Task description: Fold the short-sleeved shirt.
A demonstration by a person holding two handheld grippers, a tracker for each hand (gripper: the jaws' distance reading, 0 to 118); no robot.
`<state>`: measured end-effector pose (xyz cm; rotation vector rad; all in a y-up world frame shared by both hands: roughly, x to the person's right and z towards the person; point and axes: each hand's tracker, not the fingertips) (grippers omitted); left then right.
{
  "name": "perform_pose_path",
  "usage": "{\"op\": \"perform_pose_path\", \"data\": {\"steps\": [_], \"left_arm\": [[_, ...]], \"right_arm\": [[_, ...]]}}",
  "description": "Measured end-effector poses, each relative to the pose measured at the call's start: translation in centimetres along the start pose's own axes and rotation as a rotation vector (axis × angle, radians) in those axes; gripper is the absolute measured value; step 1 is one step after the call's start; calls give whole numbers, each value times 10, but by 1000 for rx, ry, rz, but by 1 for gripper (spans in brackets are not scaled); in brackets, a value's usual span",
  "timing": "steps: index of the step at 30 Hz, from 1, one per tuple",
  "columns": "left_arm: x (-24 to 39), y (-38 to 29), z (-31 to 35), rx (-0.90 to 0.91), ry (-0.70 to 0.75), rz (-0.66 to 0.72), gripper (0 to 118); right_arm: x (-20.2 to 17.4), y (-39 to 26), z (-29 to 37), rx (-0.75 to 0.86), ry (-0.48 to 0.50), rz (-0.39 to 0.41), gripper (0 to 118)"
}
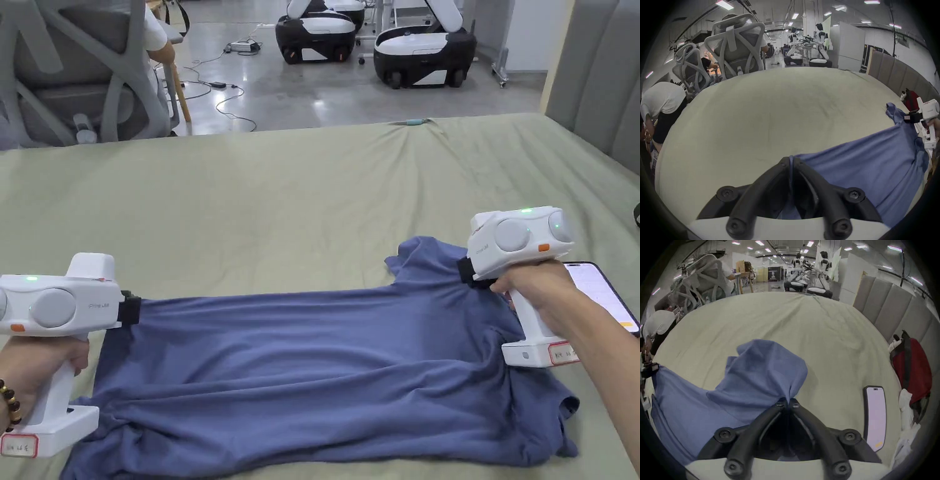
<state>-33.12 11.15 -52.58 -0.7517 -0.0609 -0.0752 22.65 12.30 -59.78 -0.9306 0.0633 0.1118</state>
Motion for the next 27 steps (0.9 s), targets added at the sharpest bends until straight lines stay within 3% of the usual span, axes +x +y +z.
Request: {"op": "perform_pose_path", "data": {"steps": [10,13,19,22,24,25,27], "left_arm": [[-9,-64,125,126,-53,43,2],[-6,-105,154,130,-65,45,2],[13,-169,139,-37,-81,-2,2],[20,-183,126,-25,-69,43,2],[21,-183,125,-2,-60,89,2],[20,-182,127,0,-61,103,2],[20,-183,127,5,-61,118,4]], "right_arm": [[-1,-81,148,218,19,69,1],[-8,-129,177,220,-6,146,1],[-26,-191,147,9,-15,248,2],[-25,-211,112,-68,-29,313,1],[-25,-216,109,16,-51,281,1],[-23,-212,112,1,-46,237,1],[-22,-211,113,4,-48,231,1]]}}
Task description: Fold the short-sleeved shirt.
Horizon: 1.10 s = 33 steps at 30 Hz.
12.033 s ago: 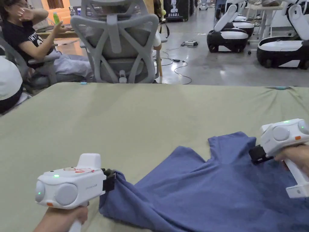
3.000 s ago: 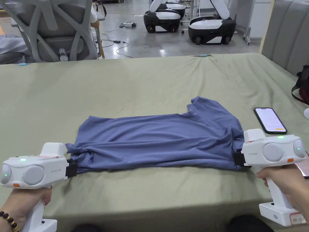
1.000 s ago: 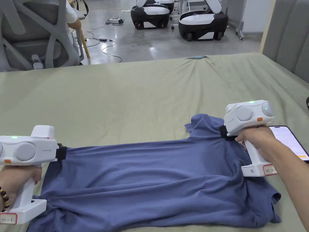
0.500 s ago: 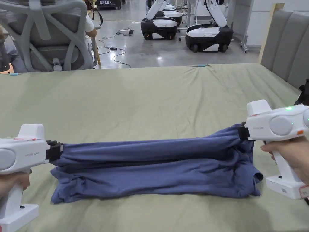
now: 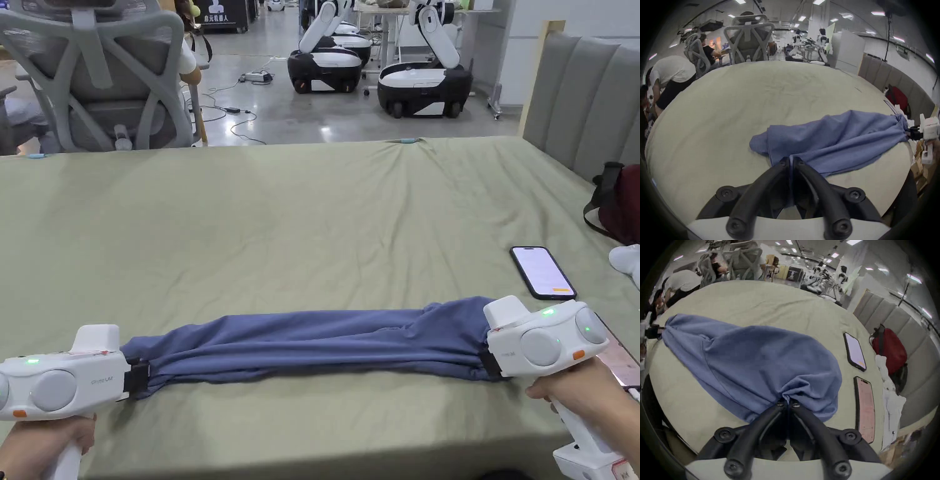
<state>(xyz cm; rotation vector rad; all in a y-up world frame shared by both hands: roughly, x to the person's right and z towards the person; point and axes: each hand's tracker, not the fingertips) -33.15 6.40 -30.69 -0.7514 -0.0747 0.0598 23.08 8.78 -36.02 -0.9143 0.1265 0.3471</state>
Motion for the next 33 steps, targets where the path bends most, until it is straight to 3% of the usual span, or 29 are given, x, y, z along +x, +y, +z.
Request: {"op": "perform_pose_path", "data": {"steps": [2,3,5,6,7,9,10,11,12,13,14,18,22,26,27,28,30,31,33], "left_arm": [[-1,-1,4,21,6,8,13],[0,-1,7,37,21,4,27],[1,4,14,47,42,1,101],[1,6,18,27,60,6,118],[1,6,30,81,34,32,107],[-1,14,38,116,-2,33,107],[-3,18,42,108,6,35,101],[-3,21,45,110,1,37,85],[-3,24,49,123,-9,35,55],[-2,26,53,139,-8,26,0],[0,27,48,154,7,18,0],[-1,29,50,141,-90,8,0],[1,28,49,143,-60,-7,0],[-17,28,34,132,-100,113,0],[-22,27,28,129,-129,147,5],[-26,26,23,120,-165,172,33],[-29,25,11,90,-197,199,105],[-29,25,4,77,-200,197,118],[-25,23,-3,85,-210,194,102]], "right_arm": [[1,-1,4,24,-6,-6,12],[3,-1,10,51,-8,-33,27],[5,1,24,90,-65,-75,93],[7,2,31,121,-40,-87,117],[5,2,45,152,1,-105,117],[1,8,57,211,62,-131,110],[0,12,62,206,74,-128,101],[-3,14,66,199,67,-120,84],[-7,16,66,203,68,-115,55],[-12,18,66,215,64,-103,4],[-16,20,63,219,50,-94,0],[-23,21,61,207,64,-109,0],[-31,20,63,212,72,-115,0],[-37,19,71,228,113,-116,0],[-40,18,74,234,119,-113,0],[-42,18,75,237,119,-109,0],[-47,19,76,243,116,-97,0],[-48,18,77,244,117,-95,0],[-50,17,76,243,127,-95,0]]}}
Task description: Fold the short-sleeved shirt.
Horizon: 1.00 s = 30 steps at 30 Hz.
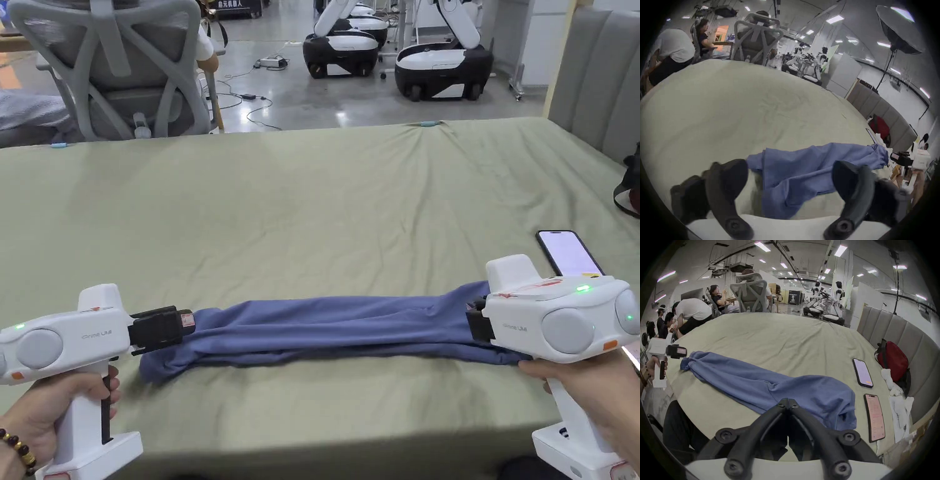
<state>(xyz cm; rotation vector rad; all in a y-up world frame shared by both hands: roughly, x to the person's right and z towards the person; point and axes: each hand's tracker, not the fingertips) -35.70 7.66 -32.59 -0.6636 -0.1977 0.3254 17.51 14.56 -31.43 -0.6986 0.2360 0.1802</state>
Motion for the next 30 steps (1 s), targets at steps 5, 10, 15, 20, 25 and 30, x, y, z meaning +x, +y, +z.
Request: {"op": "perform_pose_path", "data": {"steps": [5,10,15,20,25,30], "left_arm": [[13,-7,-33,-178,116,-87,90],[33,9,-29,-162,103,-206,17],[36,11,-21,-147,125,-288,17],[-6,25,2,-100,315,-199,16],[-19,36,21,-138,641,-264,16],[-2,37,38,-112,496,-192,16]], "right_arm": [[-2,-7,-3,-17,9,-7,0],[-1,-13,-6,-31,-1,-15,0],[-3,-16,-5,-36,9,-26,0],[-5,-12,2,-24,6,-19,0],[-4,-9,4,4,-17,-25,0],[-9,-8,3,10,6,-40,0]]}}
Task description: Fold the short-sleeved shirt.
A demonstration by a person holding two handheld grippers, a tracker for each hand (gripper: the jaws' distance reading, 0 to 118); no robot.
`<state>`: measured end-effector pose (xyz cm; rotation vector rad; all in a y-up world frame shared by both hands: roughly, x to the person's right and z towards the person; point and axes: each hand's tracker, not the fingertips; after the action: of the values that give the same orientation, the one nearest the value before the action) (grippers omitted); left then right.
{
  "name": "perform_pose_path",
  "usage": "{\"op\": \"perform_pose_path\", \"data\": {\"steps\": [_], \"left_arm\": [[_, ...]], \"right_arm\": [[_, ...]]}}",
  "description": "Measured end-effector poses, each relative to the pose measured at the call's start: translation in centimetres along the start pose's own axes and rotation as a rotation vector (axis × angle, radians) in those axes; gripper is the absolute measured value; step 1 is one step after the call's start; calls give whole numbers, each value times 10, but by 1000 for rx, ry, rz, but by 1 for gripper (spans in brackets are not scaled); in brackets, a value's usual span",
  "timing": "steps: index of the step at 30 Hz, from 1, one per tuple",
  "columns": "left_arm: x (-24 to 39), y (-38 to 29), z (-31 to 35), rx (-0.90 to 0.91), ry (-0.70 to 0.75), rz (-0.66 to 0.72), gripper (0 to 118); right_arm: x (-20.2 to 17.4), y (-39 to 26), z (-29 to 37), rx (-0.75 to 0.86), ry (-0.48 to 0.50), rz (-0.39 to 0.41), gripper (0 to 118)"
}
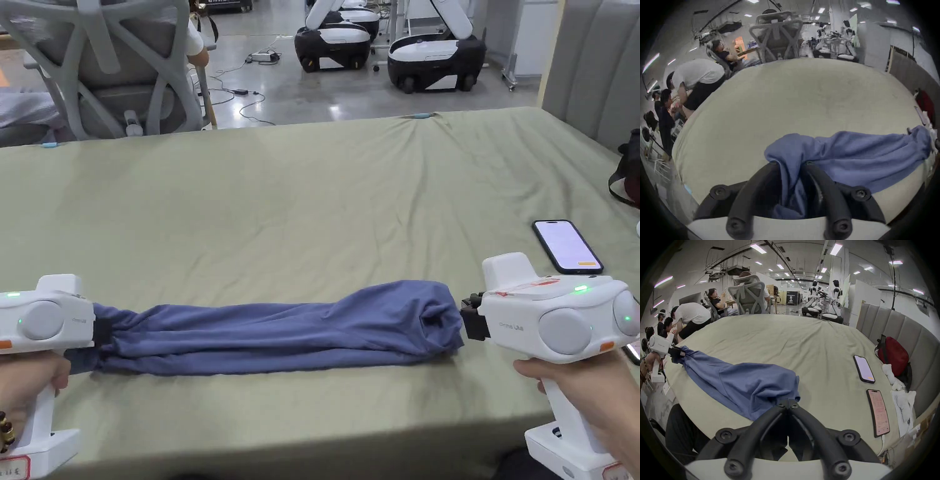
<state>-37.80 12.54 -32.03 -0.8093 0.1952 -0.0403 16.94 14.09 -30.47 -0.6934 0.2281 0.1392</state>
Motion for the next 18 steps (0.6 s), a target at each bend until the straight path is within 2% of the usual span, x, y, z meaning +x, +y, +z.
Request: {"op": "perform_pose_path", "data": {"steps": [1,4,9,12,15,18], "left_arm": [[5,1,7,26,-41,-2,16],[34,4,25,49,-298,86,17],[117,9,25,22,-671,156,18],[160,8,2,2,-716,106,18],[182,3,-36,-144,-664,115,18],[189,-4,-49,-116,-666,123,20]], "right_arm": [[-2,0,0,-2,1,5,0],[-6,-1,-2,-5,8,15,0],[-12,-1,-2,7,19,-9,0],[-10,-6,4,8,26,-18,0],[-3,-15,11,4,28,-42,0],[3,-23,17,-5,20,-48,0]]}}
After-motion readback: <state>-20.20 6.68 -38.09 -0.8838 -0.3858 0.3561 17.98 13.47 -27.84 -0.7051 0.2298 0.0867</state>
